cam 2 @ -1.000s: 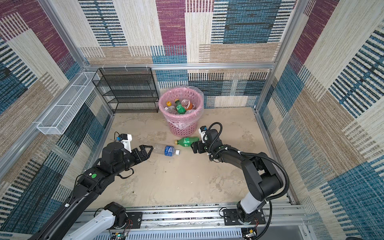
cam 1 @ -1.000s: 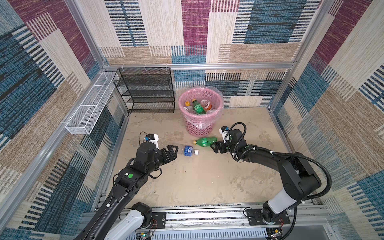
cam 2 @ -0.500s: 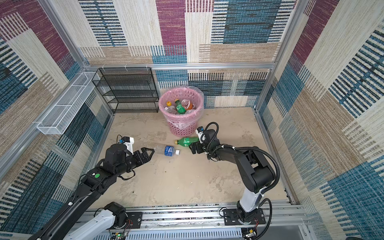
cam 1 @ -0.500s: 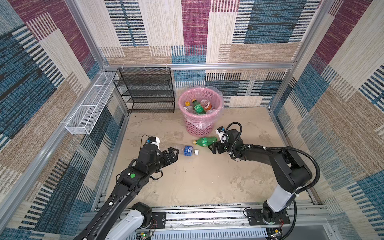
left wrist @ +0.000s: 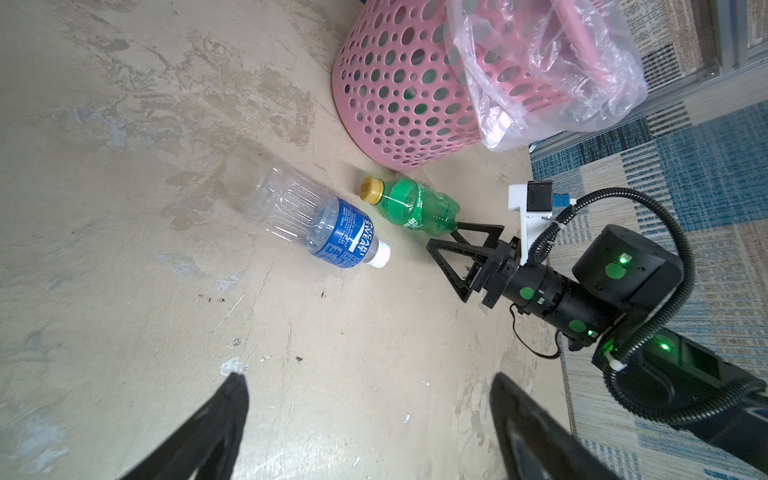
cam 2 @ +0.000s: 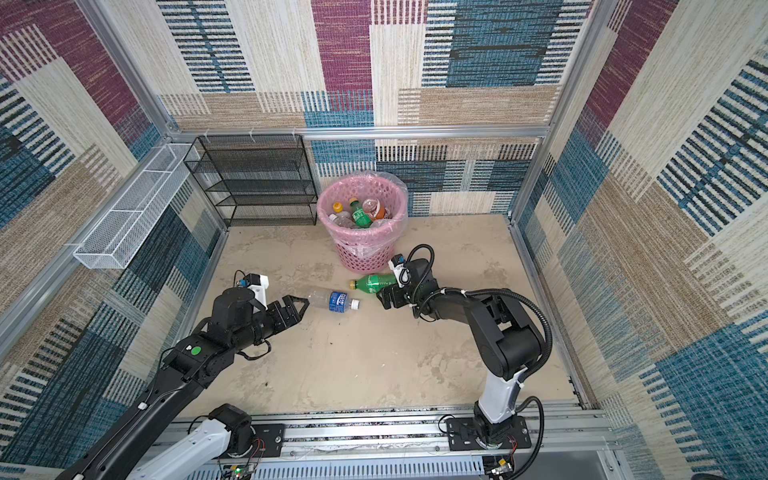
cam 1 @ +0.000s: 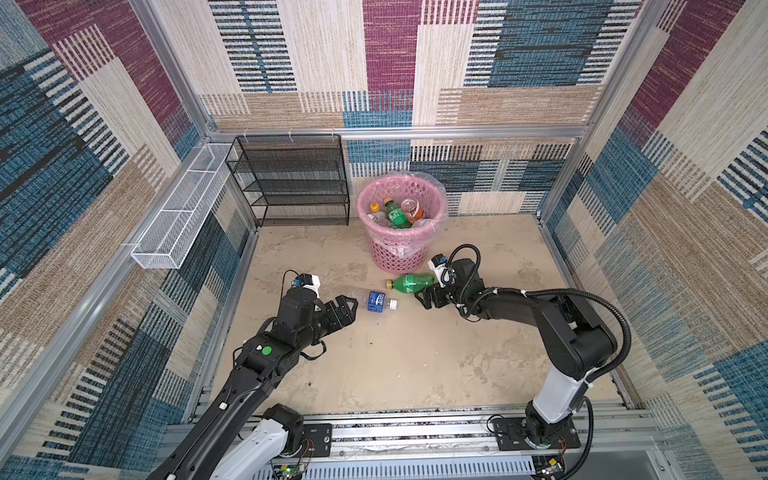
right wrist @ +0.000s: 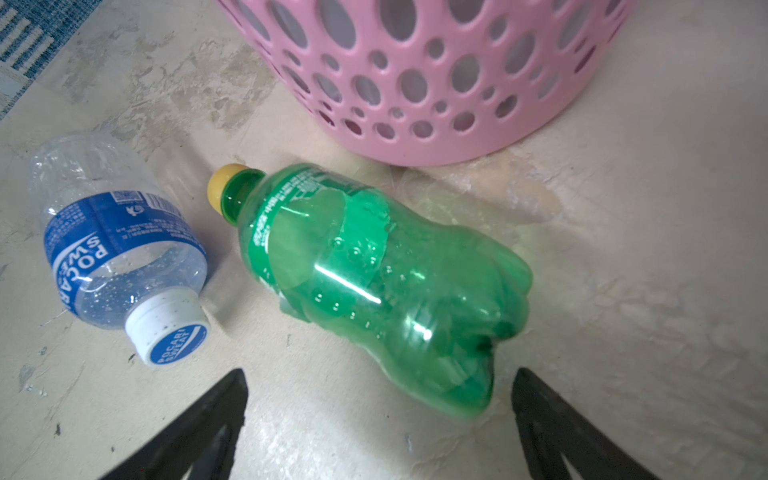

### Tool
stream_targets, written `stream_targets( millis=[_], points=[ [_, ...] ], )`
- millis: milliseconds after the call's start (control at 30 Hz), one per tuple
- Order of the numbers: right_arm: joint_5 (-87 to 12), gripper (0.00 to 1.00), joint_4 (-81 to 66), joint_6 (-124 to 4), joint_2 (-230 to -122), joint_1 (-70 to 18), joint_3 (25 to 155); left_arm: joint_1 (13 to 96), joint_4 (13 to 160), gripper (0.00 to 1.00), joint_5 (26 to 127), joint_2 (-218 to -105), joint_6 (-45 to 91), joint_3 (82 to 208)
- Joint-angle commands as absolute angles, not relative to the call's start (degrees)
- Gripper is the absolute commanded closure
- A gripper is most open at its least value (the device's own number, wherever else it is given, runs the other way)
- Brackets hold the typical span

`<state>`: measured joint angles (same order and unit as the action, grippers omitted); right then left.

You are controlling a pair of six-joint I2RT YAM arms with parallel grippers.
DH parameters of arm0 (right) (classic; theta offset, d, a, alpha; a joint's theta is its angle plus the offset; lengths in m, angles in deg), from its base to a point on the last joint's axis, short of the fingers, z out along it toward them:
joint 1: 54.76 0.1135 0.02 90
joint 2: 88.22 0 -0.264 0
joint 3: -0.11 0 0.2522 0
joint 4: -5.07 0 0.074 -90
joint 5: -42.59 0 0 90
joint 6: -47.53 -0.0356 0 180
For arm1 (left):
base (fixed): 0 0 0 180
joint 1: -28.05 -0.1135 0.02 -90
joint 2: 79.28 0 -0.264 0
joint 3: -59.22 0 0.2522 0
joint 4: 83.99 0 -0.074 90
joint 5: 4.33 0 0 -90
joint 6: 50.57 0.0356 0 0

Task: Throw the plastic bottles in the bin
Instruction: 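Lower the right gripper onto the green Sprite bottle beside the bin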

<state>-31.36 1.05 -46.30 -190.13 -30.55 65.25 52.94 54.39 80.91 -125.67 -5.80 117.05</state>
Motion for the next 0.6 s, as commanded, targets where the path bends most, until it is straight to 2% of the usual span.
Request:
stream_targets(
  millis=[0, 567],
  points=[
    [-31.15, 0.01, 4.55, -46.16, -190.01, -31.01, 65.63, 52.92, 54.23, 0.08, 81.08, -125.33, -6.47, 116.75],
    [-26.38, 0.01, 8.88, -40.03, -195.22, -31.29, 71.43, 52.92, 53.78, 0.09, 80.92, -125.24, -6.98, 117.44]
  ],
)
